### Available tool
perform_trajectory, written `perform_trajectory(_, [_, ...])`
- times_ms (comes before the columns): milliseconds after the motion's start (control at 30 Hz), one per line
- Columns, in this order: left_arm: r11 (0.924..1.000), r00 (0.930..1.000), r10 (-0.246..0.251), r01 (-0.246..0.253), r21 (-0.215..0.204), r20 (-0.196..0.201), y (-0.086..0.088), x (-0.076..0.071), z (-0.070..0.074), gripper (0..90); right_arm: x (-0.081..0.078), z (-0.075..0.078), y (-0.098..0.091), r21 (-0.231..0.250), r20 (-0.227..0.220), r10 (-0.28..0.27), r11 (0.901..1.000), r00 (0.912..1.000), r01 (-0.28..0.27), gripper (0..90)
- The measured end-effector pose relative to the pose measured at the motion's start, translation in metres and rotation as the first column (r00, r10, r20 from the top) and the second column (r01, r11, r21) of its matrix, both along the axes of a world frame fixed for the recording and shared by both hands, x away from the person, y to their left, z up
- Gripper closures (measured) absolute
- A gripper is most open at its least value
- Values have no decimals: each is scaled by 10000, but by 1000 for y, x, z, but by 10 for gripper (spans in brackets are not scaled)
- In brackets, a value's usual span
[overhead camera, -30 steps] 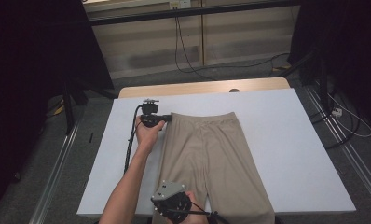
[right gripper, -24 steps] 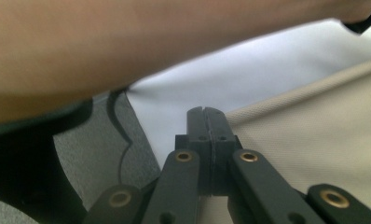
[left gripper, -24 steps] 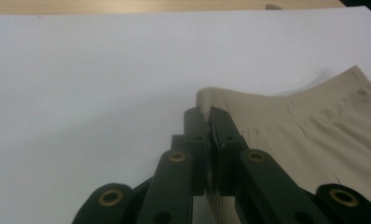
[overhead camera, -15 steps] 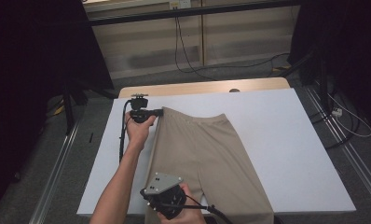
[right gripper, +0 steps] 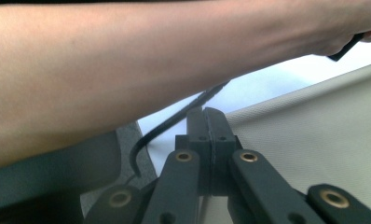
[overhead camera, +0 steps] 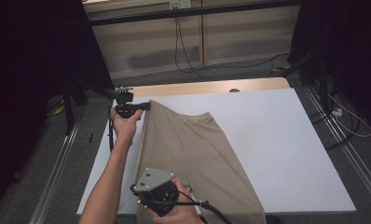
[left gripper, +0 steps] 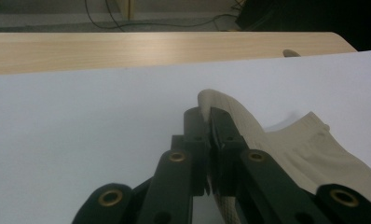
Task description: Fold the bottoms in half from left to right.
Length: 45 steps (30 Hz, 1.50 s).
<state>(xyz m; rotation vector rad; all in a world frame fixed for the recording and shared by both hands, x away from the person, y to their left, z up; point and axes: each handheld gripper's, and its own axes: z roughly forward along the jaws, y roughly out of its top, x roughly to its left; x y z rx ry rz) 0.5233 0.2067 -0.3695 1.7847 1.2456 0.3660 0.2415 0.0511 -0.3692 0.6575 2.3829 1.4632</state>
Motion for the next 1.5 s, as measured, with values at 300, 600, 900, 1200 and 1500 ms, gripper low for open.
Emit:
perform_trajectory(300, [9988,9989,420,-425,225,229,24,-4,24,868,1,19,10,317,297,228,9992,9993,-237,900])
perform_trajectory(600, [9907,9989,470,-462,1283,-32,22,-4,6,866,0,0,8,280,-140,260,9993,9996,-256,900])
perform_trajectory(900, [9935,9983,545,-524,1012,-181,11,-2,-4,864,-1,-11,-12,38,-361,-97,9999,9993,99,900])
perform_trajectory(1200, [9969,10000,18,-17,784,-2,-23,-1,-2,864,-7,-4,-56,105,-434,-797,9967,9959,802,900])
perform_trajectory(1500, [9957,9993,-275,295,878,-243,-57,1,-17,863,-13,-12,-95,46,-402,-1480,9889,9882,1483,900])
